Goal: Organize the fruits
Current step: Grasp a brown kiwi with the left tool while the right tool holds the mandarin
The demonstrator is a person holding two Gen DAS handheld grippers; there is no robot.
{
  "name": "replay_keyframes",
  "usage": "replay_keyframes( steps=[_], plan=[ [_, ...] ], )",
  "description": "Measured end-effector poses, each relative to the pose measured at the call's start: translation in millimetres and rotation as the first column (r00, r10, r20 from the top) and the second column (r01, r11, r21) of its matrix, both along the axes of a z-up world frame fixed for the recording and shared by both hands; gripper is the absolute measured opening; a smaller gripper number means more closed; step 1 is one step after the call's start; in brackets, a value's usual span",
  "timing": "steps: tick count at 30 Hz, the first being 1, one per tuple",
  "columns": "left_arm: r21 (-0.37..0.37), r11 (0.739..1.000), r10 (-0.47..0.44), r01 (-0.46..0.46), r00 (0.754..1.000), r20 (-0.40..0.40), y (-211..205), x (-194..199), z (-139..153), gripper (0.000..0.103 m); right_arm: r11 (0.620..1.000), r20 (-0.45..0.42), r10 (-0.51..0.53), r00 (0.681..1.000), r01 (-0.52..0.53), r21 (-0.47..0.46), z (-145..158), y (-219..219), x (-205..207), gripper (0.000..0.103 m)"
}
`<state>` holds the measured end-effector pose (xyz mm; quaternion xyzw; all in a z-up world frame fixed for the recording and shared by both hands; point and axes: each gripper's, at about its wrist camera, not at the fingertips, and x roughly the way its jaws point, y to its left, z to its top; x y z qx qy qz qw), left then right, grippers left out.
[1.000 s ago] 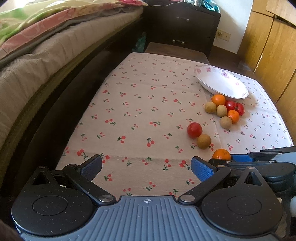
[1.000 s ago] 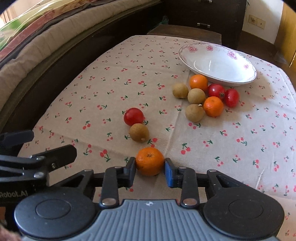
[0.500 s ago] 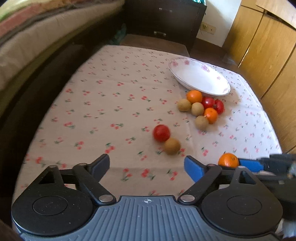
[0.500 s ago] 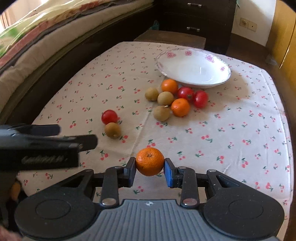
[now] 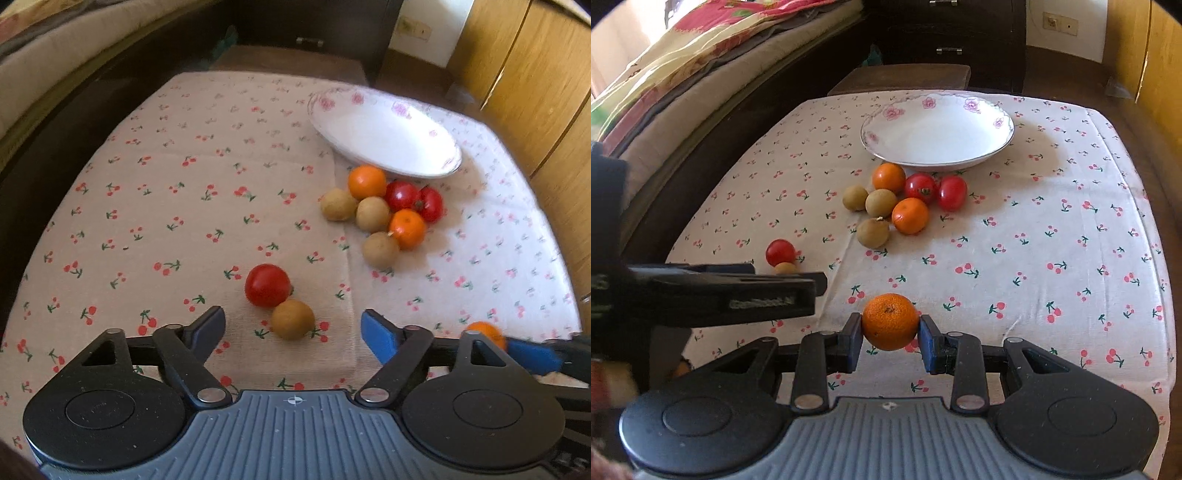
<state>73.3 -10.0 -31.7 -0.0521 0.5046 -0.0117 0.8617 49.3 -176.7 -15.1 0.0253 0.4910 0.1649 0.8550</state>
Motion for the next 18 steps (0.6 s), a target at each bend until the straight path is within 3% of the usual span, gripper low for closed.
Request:
replay_keyframes(
  steps=[10,18],
  plan=[
    [0.028,1.000,-0.007,0.008,1.000,-0.012,-1.5,8.6,0.0,0.060,1.000,0.011,-0.006,1.000,0.006,0.010,5.8,-5.3,-3.5,0.033],
    [0.014,1.000,0.002,-0.002,1.000,-0.030,-1.8,7.9,3.3,0.052,1.000,0.016,-0.005,1.000,0.005,0.023,9.4,-5.4,-5.1,0.033]
  ],
)
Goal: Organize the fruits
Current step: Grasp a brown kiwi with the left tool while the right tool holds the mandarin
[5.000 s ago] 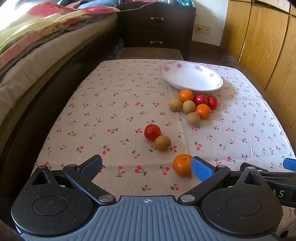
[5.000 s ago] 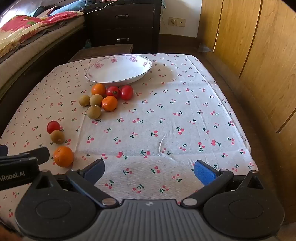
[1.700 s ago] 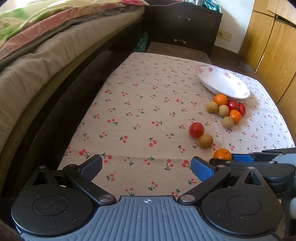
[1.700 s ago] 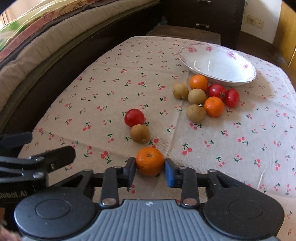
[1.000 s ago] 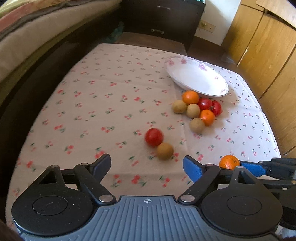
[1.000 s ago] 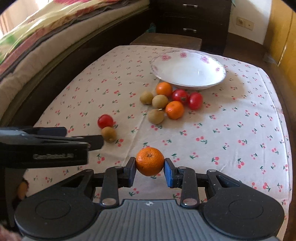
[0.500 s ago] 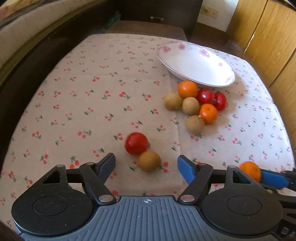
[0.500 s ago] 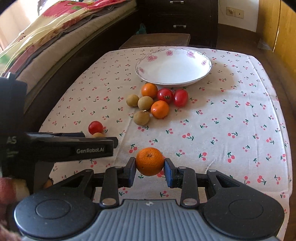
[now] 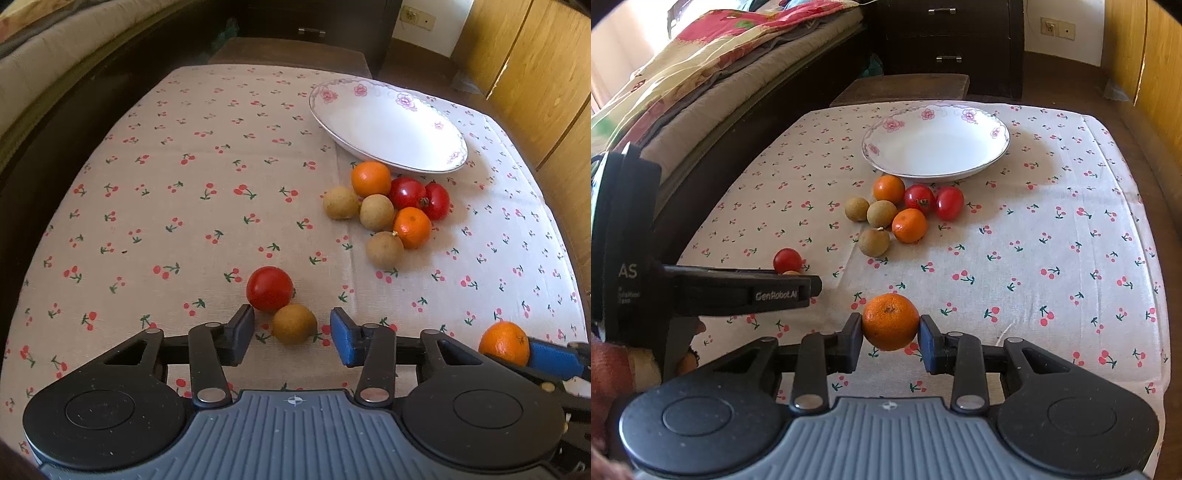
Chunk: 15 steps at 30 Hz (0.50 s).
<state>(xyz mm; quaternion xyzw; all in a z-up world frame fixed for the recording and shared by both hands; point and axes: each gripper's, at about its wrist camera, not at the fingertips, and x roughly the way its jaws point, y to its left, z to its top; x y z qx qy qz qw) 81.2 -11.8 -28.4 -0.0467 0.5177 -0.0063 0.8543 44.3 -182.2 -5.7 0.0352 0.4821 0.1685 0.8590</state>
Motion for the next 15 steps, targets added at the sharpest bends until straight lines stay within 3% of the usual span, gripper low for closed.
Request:
replay_keyframes(
  steps=[5,8,15],
  plan=[
    [0.003,1.000,0.013,-0.013,1.000,0.008,-2,2,-1,0.053,1.000,-0.004,0.002,1.000,-0.002,-0.004,0,1,-1,0.033],
    [0.003,1.000,0.007,-0.007,1.000,0.008,-4,2,-2,0.061,1.000,0.000,-0.003,1.000,0.003,-0.001,1,0,-1,0.033],
    [0.071,0.997,-0.014,0.014,1.000,0.004,-10,0,-5,0.061,1.000,0.013,-0.018,1.000,0.018,0.003,7,-3,-3,0.033]
  ],
)
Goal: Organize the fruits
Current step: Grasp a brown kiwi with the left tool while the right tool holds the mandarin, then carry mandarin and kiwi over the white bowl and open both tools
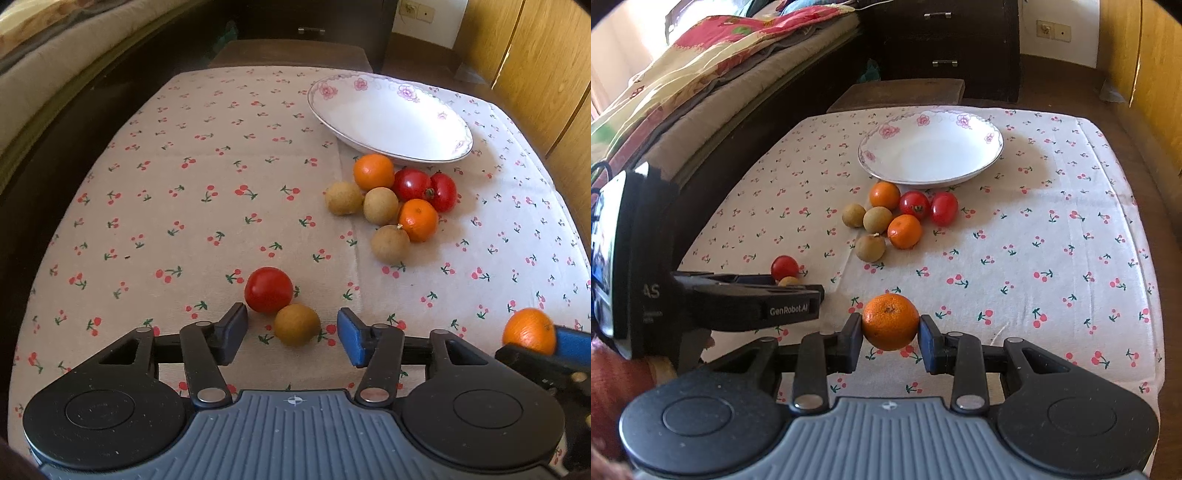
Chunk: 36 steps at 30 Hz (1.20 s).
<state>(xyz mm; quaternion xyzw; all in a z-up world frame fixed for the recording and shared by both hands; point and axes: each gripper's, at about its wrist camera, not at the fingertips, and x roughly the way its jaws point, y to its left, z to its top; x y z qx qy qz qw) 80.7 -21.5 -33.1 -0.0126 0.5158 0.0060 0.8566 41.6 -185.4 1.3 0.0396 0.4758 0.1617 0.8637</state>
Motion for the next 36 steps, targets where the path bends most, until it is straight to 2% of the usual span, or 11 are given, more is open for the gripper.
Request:
replay_keyframes(
  steps=[7,11,14,21,30,36],
  plan=[
    [0.014,1.000,0.003,-0.003,1.000,-0.009,3,-2,2,0.044,1.000,0.016,-0.001,1.000,0.001,-0.003,7,3,1,0.033],
    [-0.025,1.000,0.011,-0.010,1.000,0.004,16,0,4,0.033,1.000,0.006,-0.003,1.000,0.003,-0.011,2,8,7,0.033],
    [-0.062,0.998,0.024,-0.024,1.000,0.001,24,0,4,0.033,1.000,-0.007,0.006,1.000,-0.007,-0.017,-2,12,10,0.033],
    [-0.059,0.998,0.008,-0.007,1.000,0.001,21,-7,7,0.033,1.000,-0.015,0.014,1.000,-0.015,-0.027,-6,14,6,0.033],
    [-0.065,0.998,-0.011,0.014,0.998,0.054,17,-22,34,0.033,1.000,0.009,-0.006,1.000,0.006,-0.002,5,8,4,0.033],
    [-0.103,0.995,-0.008,0.018,0.996,0.088,16,-13,48,0.033,0.999,0.012,-0.034,0.999,0.034,0.013,7,3,16,0.033]
  ],
)
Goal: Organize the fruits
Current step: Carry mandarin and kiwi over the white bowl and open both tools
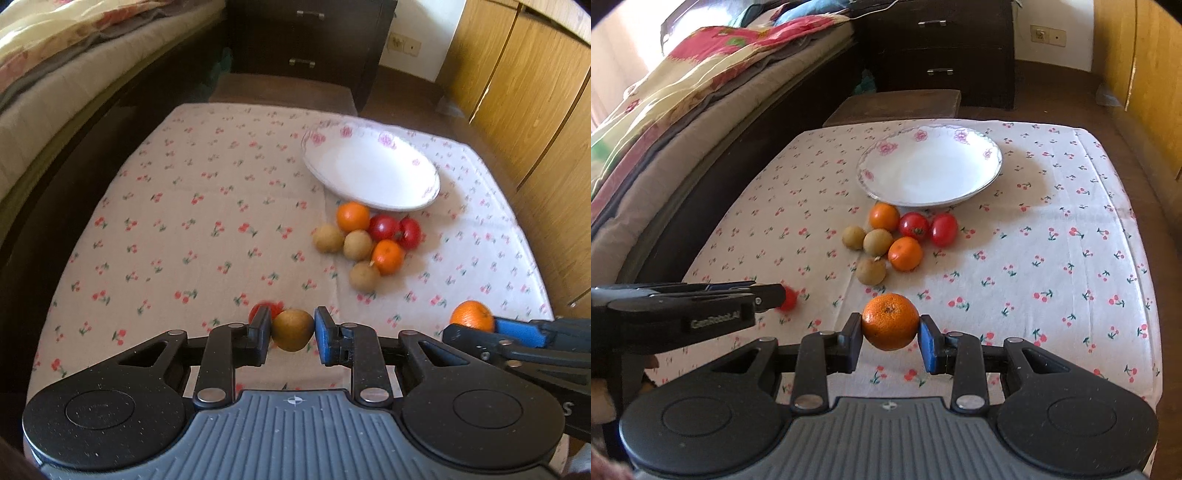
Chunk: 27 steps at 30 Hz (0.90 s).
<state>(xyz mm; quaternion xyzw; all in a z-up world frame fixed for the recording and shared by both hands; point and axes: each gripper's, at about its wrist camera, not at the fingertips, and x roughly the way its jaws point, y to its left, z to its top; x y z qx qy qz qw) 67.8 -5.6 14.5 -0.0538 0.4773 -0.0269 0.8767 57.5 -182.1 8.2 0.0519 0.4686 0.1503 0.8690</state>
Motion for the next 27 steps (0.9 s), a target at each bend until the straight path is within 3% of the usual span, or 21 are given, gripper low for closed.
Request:
replay_keyframes(
  steps=[13,27],
  plan=[
    [-0.101,0.994,-0.034,0.037,0.999,0.038,-15,66,4,0.033,0.998,0.012,-0.058,0.998,0.057,0.011,0,-6,63,0.034],
    [-0.126,0.992,-0.021,0.024,0.999,0.029,-28,133,-11,0.032,0.996,-0.012,-0.084,0.996,0.084,-0.021,-19,-11,140,0.034]
  ],
)
